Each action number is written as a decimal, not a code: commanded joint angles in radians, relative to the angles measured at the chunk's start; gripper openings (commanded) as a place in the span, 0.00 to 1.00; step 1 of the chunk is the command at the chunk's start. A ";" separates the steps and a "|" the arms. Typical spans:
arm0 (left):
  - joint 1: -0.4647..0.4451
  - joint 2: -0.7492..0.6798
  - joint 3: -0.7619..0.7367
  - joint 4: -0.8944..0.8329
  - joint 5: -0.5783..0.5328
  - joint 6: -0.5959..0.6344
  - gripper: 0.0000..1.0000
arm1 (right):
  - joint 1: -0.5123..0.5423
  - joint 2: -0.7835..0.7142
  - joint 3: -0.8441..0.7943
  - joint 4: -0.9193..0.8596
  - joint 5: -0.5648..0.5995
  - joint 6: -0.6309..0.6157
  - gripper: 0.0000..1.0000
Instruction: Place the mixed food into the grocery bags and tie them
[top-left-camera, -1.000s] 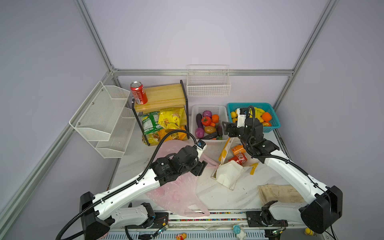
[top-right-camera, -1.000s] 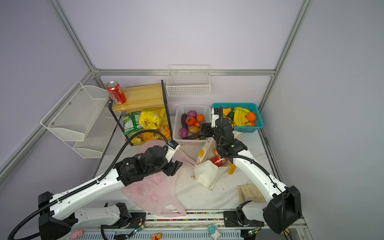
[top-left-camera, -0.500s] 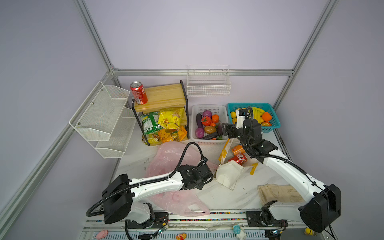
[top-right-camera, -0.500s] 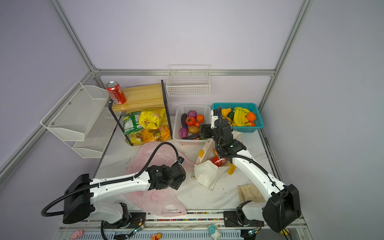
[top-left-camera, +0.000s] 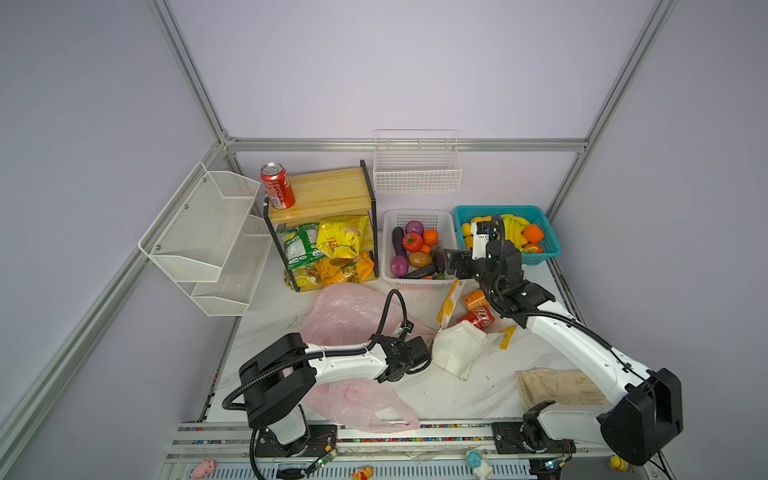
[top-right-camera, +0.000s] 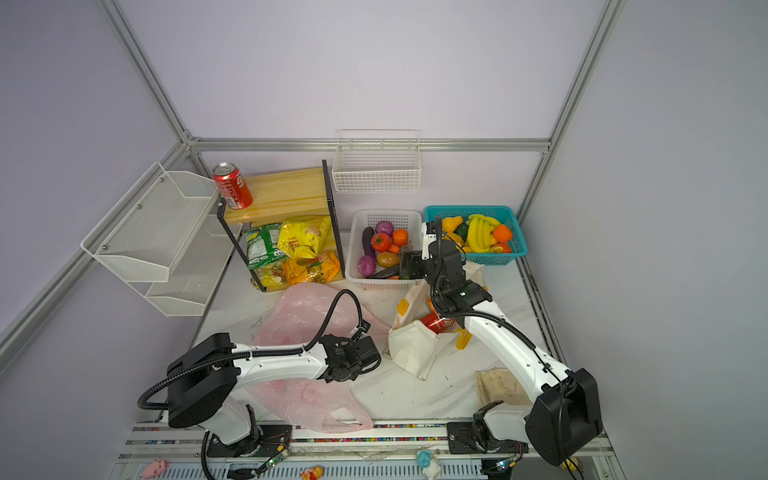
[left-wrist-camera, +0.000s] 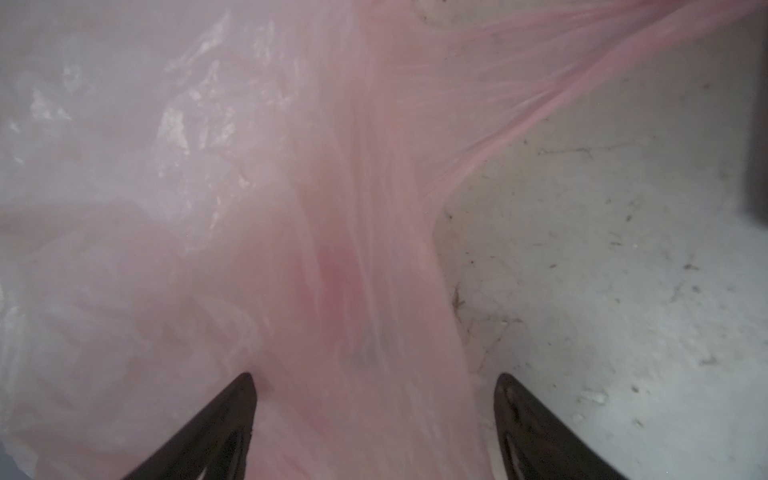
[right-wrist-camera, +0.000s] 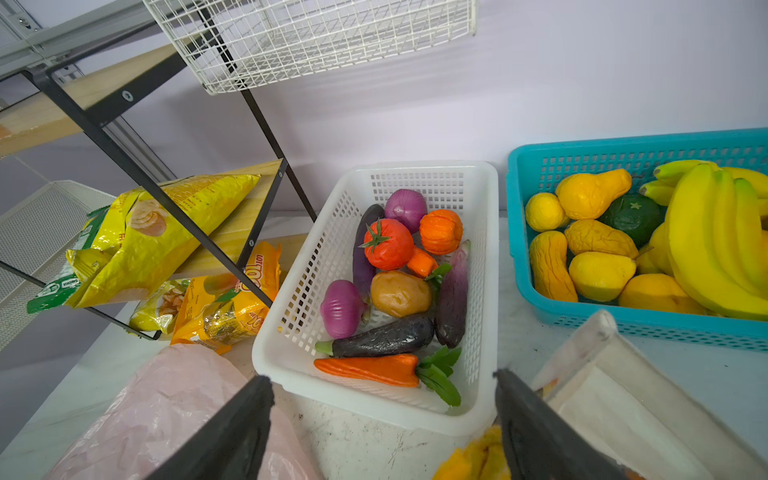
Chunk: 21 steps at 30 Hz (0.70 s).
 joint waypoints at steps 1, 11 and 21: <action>0.010 -0.008 -0.018 0.006 -0.070 -0.027 0.75 | 0.000 -0.017 -0.016 0.023 0.006 -0.001 0.86; 0.109 -0.177 -0.141 0.159 0.007 0.002 0.18 | 0.000 -0.016 0.011 -0.004 -0.006 -0.007 0.86; 0.326 -0.724 -0.202 0.164 0.282 -0.052 0.00 | 0.005 -0.018 0.058 -0.029 -0.126 -0.003 0.85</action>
